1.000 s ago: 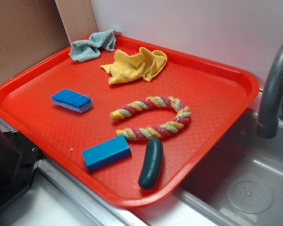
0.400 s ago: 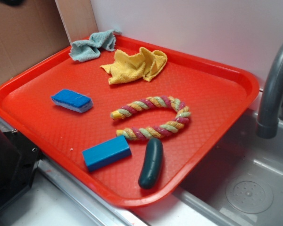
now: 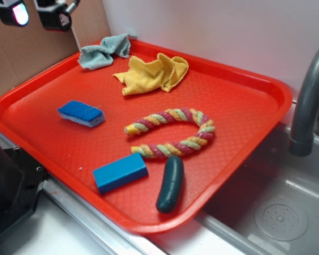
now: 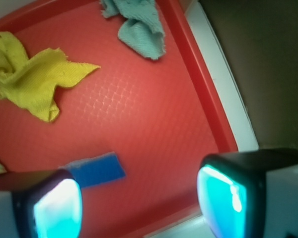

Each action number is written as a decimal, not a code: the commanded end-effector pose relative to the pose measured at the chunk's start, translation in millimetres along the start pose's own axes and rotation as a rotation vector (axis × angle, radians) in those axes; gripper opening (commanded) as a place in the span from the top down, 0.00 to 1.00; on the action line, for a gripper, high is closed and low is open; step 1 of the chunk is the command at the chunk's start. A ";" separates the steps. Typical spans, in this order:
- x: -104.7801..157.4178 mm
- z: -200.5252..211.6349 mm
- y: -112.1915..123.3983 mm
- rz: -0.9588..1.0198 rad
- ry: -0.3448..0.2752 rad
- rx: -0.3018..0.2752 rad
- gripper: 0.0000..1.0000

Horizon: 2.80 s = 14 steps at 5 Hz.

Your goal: Grab the blue cloth.

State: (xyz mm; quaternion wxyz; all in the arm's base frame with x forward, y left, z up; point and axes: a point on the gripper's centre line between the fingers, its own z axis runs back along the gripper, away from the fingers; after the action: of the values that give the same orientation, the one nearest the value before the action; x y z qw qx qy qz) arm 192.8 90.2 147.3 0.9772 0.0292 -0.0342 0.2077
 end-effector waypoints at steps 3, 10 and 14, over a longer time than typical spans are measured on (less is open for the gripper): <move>41.5 -17.2 -0.6 0.127 -0.158 0.085 0.00; 111.8 -111.7 29.5 0.032 -0.173 0.094 0.00; 106.4 -124.0 12.3 0.107 -0.116 0.034 1.00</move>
State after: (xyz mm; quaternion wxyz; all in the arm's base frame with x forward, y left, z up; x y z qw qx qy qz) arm 287.9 150.1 18.4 0.9602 0.0519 -0.0658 0.2665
